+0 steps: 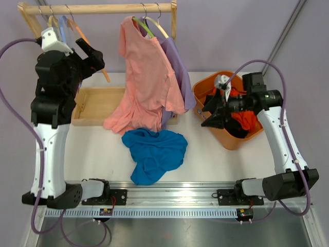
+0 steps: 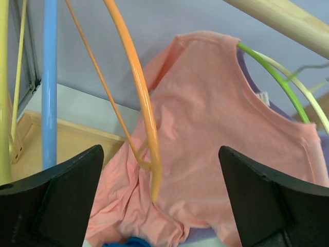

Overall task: Remove the t-shirt from the hanger
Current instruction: Hang the hanger back to the clothesline with the left arm, then place the tshirt into the basket

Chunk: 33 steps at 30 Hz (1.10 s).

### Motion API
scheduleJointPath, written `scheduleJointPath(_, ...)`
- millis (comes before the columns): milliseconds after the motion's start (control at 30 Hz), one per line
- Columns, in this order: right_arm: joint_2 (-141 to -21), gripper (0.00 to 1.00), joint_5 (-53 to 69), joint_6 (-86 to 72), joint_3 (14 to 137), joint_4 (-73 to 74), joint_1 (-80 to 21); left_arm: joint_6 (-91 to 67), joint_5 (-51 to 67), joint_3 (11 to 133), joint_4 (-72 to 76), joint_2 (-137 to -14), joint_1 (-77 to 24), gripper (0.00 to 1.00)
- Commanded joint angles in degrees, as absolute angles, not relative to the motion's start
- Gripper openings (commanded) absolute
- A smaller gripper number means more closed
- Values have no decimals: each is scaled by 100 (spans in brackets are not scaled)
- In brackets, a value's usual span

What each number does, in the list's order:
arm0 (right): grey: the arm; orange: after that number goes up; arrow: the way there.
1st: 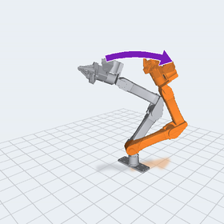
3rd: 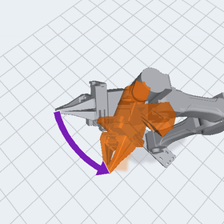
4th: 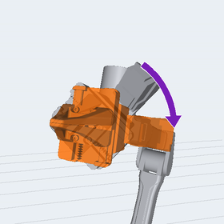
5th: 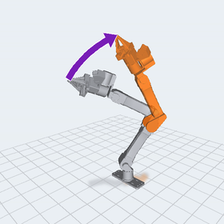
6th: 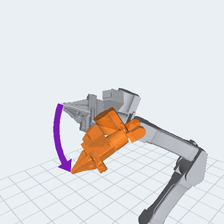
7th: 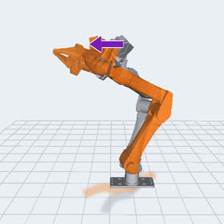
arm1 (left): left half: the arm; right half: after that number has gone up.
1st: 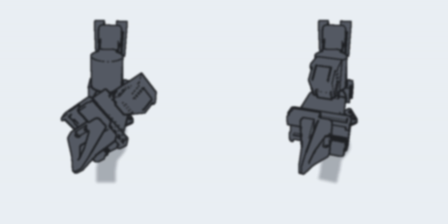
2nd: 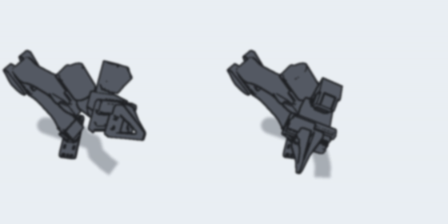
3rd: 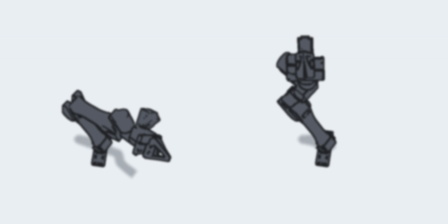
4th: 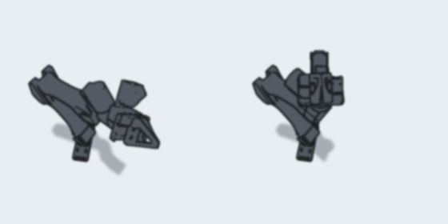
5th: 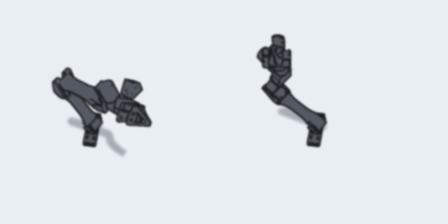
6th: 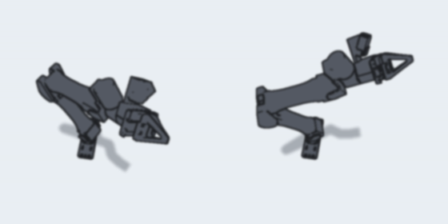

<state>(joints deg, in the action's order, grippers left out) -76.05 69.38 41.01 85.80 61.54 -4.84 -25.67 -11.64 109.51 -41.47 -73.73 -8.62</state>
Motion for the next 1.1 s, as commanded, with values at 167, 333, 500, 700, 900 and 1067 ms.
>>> scheduleJointPath(167, -7936, 89, 6338, 8362, 8851, 8840, -2240, -2066, 508, 9609, -4106, -5700, -835, 99)
scheduleJointPath(333, -8130, 89, 5697, 8281, 8605, 8343, -3599, -1872, 773, 8404, -4192, -4423, -826, 99)
scheduleJointPath(500, -8498, 89, 3653, 5952, 8016, 5937, -4832, -2108, 844, 7375, -4842, -3421, -835, 99)
scheduleJointPath(700, -8938, 90, 2158, 4413, 7446, 4073, -5325, -2504, 642, 6418, -5194, -2673, -835, 99)
scheduleJointPath(900, -9579, 91, 1443, 4096, 7111, 3438, -5616, -2566, 598, 6065, -5554, -2312, -835, 99)
scheduleJointPath(1067, -10378, 89, 880, 3604, 7216, 3235, -5687, -2496, 545, 6012, -5739, -2285, -835, 99)
